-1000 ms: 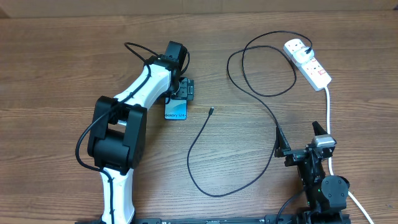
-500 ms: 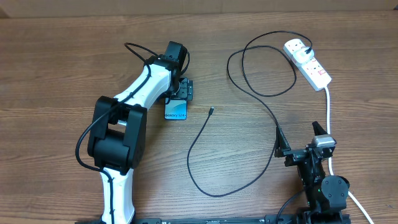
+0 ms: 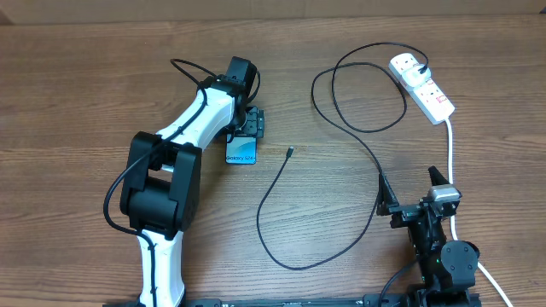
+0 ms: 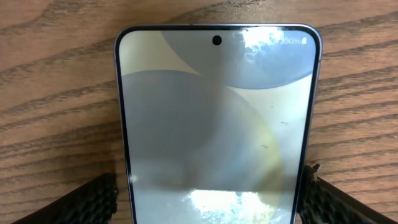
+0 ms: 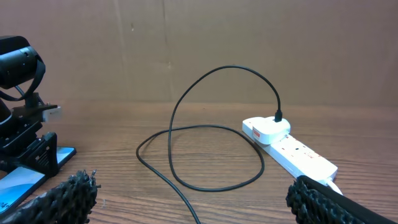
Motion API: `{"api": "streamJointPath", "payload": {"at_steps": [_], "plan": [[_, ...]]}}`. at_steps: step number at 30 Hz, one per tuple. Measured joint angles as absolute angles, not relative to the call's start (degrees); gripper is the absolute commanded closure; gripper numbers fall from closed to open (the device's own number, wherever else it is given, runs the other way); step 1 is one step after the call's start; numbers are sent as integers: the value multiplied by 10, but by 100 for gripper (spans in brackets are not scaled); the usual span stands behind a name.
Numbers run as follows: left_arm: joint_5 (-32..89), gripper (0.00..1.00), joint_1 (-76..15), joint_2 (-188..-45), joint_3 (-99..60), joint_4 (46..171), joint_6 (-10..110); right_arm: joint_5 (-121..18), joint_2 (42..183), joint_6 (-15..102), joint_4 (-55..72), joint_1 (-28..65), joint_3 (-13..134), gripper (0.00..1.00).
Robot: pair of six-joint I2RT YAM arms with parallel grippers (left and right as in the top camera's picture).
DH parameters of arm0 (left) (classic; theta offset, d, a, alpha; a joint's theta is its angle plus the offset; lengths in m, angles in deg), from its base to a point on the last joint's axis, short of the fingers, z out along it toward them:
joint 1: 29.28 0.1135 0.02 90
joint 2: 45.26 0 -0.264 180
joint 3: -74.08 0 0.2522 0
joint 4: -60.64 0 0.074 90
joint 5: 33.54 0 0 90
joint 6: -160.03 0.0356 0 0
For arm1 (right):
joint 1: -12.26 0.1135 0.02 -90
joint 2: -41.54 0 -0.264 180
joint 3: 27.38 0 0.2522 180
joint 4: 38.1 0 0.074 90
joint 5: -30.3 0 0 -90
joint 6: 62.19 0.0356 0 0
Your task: Plug charger to phone and switch on socket
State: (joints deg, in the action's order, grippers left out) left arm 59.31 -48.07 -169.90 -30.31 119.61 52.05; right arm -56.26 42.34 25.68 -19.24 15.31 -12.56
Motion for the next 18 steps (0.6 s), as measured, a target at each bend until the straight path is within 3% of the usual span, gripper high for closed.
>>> {"api": "streamJointPath", "payload": {"at_steps": [18], "plan": [[593, 19, -481, -1699, -304, 1199, 520, -563, 423, 257, -192, 153, -126, 0]]}}
